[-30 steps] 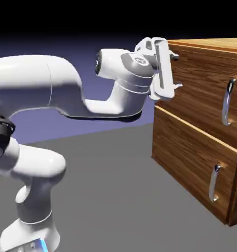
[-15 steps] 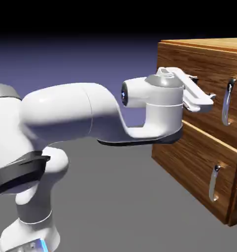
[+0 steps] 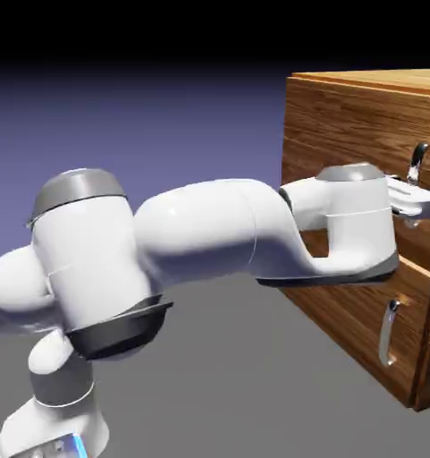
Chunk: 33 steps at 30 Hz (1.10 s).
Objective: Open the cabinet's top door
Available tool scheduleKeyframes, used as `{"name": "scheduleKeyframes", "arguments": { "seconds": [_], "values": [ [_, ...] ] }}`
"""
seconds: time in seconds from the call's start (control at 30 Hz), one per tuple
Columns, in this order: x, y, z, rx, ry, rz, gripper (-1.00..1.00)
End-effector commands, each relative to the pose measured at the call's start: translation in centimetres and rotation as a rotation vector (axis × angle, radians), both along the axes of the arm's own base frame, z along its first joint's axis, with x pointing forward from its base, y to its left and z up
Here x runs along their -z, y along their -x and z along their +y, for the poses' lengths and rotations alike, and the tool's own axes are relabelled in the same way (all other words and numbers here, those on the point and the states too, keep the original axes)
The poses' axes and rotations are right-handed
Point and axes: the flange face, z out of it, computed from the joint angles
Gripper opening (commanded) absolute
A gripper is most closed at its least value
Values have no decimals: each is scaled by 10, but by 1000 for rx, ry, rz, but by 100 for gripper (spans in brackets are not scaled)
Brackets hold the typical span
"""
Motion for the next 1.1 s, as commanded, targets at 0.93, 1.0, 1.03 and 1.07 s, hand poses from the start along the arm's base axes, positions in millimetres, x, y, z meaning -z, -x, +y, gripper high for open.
{"name": "scheduleKeyframes", "arguments": {
  "seconds": [0.93, 1.0, 1.03, 1.07],
  "values": [
    [0, 135, 56, 272, 0, 0, -100],
    [0, 151, 66, 307, 0, 0, -100],
    [0, 159, 71, 324, 0, 0, -100],
    [0, 166, 76, 341, 0, 0, -100]
  ]
}}
